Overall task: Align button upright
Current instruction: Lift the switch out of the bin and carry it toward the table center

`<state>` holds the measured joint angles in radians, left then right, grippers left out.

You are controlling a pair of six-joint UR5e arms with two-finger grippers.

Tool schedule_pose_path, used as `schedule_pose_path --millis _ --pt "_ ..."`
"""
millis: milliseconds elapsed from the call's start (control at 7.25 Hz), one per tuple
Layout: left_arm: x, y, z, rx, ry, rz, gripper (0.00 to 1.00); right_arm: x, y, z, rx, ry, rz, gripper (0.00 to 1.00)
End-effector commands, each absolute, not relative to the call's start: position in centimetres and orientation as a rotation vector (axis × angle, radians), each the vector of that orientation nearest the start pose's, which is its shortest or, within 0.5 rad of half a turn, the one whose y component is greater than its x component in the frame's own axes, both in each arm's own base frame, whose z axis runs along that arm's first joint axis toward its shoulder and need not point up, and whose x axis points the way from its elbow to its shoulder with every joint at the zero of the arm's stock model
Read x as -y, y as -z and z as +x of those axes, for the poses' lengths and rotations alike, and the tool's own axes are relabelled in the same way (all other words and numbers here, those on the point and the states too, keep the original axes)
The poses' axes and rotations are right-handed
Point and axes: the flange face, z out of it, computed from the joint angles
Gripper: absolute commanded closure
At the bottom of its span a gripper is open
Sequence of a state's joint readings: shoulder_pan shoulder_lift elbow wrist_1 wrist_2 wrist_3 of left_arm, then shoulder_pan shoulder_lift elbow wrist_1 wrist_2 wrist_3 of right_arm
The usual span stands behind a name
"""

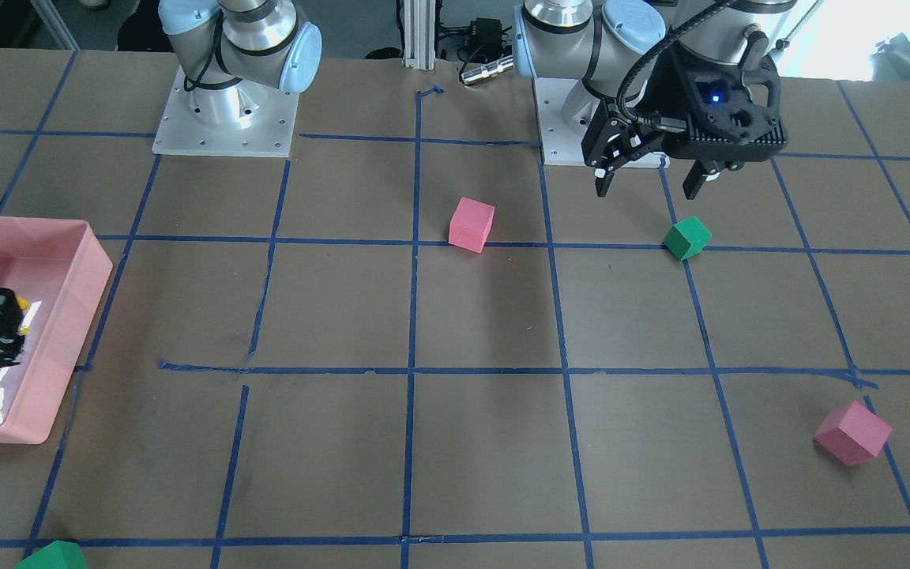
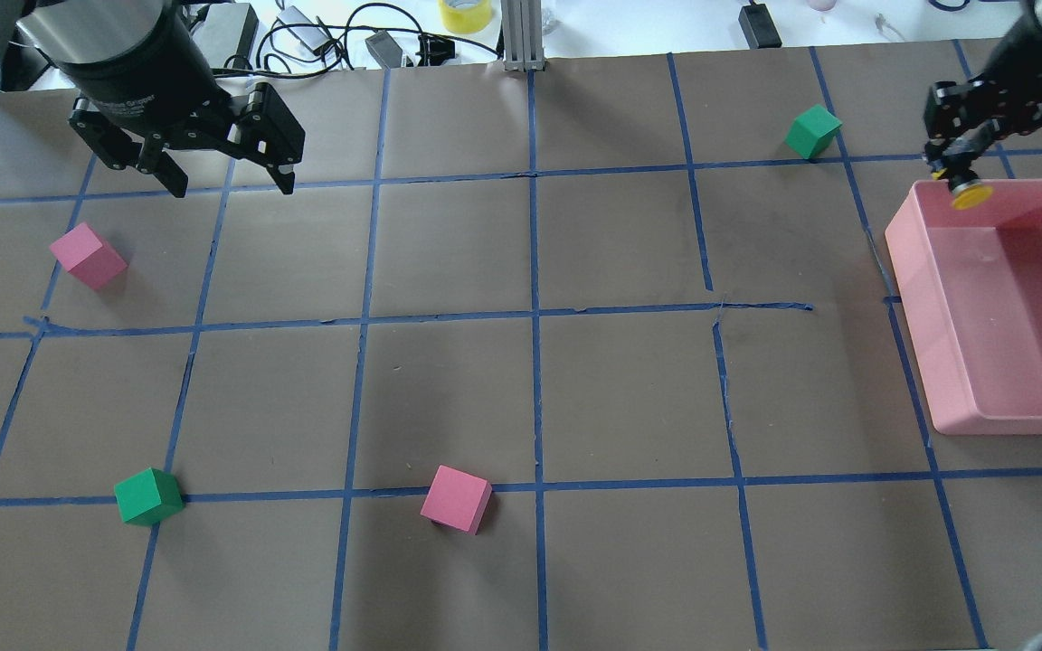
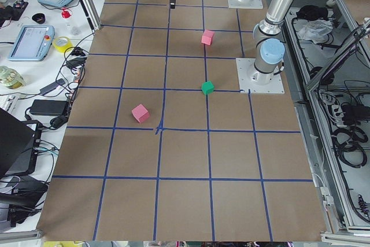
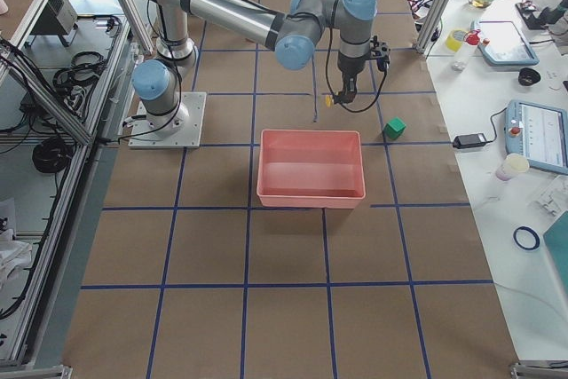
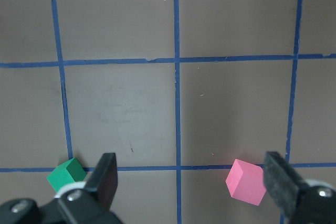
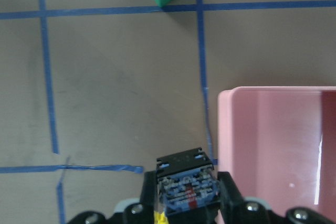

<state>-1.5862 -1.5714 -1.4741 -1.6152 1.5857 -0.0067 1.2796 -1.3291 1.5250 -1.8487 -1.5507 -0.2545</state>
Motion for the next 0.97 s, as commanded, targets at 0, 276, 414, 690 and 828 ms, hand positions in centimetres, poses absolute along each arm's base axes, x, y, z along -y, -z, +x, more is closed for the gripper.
schedule_pose_path --millis 0,276,414,690,828 --pt "49.2 -53.3 -13.9 -3.126 0.087 0.011 0.00 60.5 -39.7 9.5 -3.119 0.111 0.128 1.00" --pt "49.3 -53.2 -13.8 -3.127 0.087 0.004 0.00 60.2 -36.1 17.6 -3.102 0.076 0.280 1.00" --pt "49.3 -53.2 -13.8 -3.127 0.089 -0.001 0.00 60.0 -34.0 21.5 -3.086 0.120 0.317 1.00" --pt "49.4 -53.3 -13.9 -3.127 0.113 0.004 0.00 59.0 -30.7 26.3 -3.069 0.104 0.398 1.00" --pt "49.4 -53.3 -13.9 -3.127 0.113 0.006 0.00 58.3 -29.7 29.0 -3.056 0.119 0.425 1.00"
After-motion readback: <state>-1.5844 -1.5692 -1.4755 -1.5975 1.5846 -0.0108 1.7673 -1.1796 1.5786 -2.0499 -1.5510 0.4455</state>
